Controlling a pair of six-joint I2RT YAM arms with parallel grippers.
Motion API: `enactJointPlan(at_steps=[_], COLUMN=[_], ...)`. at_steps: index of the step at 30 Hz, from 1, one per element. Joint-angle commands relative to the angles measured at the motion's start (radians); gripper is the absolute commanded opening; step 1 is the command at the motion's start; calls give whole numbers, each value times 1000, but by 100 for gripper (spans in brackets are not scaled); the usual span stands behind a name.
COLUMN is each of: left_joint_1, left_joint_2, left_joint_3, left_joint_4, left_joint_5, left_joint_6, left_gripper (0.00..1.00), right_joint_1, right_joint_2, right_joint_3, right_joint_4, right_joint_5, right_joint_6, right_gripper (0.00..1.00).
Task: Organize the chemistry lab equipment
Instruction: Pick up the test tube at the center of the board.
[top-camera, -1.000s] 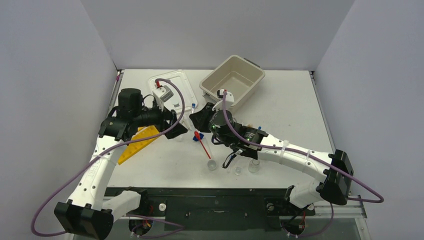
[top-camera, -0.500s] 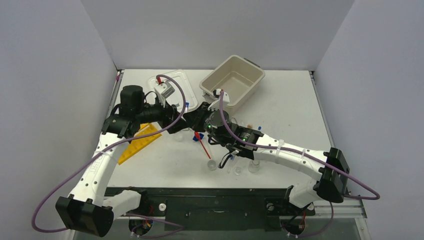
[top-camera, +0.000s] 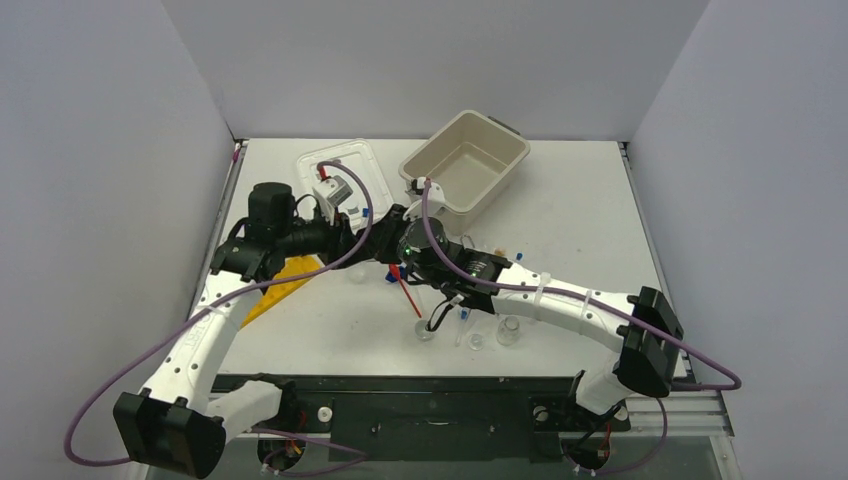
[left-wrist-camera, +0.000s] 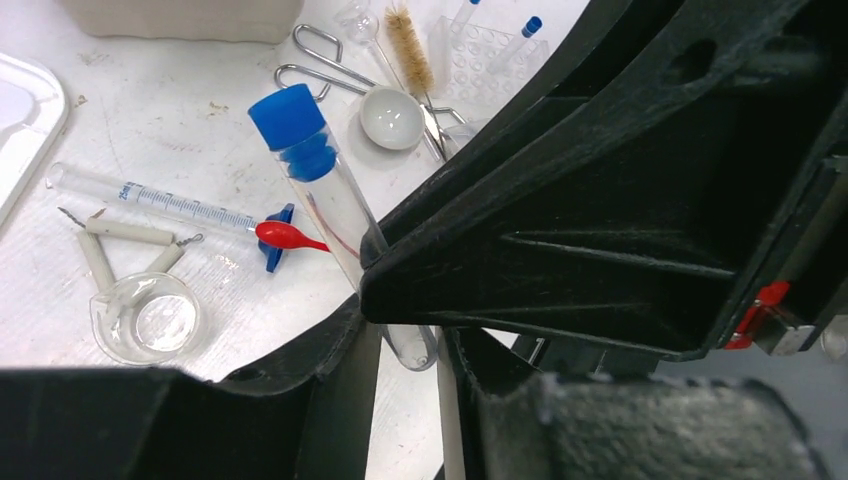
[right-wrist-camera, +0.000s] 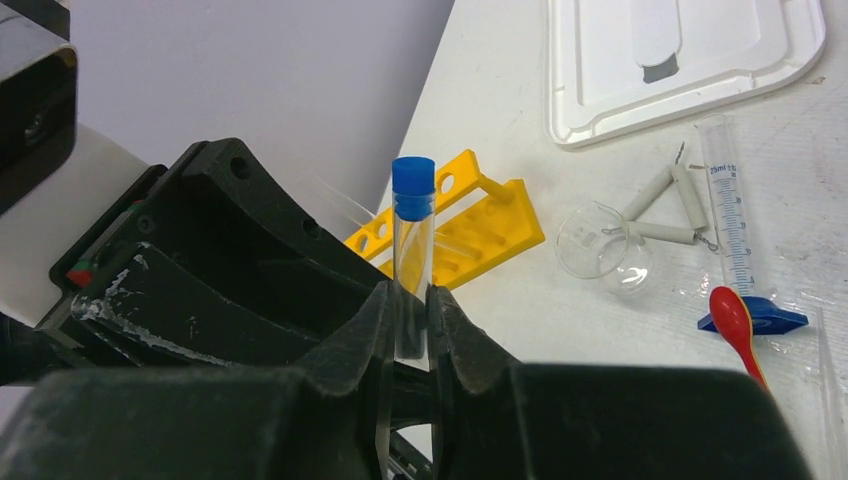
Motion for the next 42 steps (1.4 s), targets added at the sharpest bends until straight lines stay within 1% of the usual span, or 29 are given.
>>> enactJointPlan(at_steps=[1,2,3,4,5,7,10,11,13,15,16,18,23,29,31,37,42], left_joint_1=[-3,-2,-3,-2,-2,-3,-6,-7,-14,-20,-21,-25,-36,-46,-48,-57,-73], left_joint_2=[-19,-19,-19,-19,-20,-21,-24,-26,-35,-37,-39,-38,-35,-32,-34,-35,-37], left_joint_3=[39,45,49,54,56,65,84,86,87,91,91,92,91,97,99,99,97], left_joint_4=[86,77,72,60,53,6,-57,-82,-115,-146,-154,-166,-175,-188,-200,-233,-267], left_joint_5=[-45,-47,-50,-54,-55,-48,-40,-49,-73,-90,-94,-105,-113,-124,-116,-103,-115], left_joint_6=[21,36,45,64,74,118,208,228,295,331,340,354,364,381,393,433,470], left_gripper=[17,15,7,3,0,0,0,0,0,0,0,0,0,0,0,0,0], right_joint_1=[17,14,7,3,-8,-31,-89,-103,-142,-169,-179,-185,-188,-188,-189,-187,-188], right_joint_2=[-8,-13,-16,-24,-30,-47,-72,-77,-89,-81,-66,-46,6,52,63,70,67], right_joint_3=[64,65,62,60,51,36,19,16,30,86,133,189,277,315,314,293,276], right_joint_4=[-6,-19,-26,-36,-40,-44,-45,-45,-86,-162,-226,-299,-402,-453,-458,-437,-427], right_joint_5=[-130,-137,-139,-143,-146,-162,-236,-265,-357,-410,-423,-454,-490,-523,-537,-546,-543], right_joint_6=[-7,-9,-9,-8,-7,2,26,36,29,-8,-23,-54,-94,-111,-110,-98,-90], right_gripper=[6,10,19,22,27,33,37,39,43,45,45,45,43,40,38,29,27])
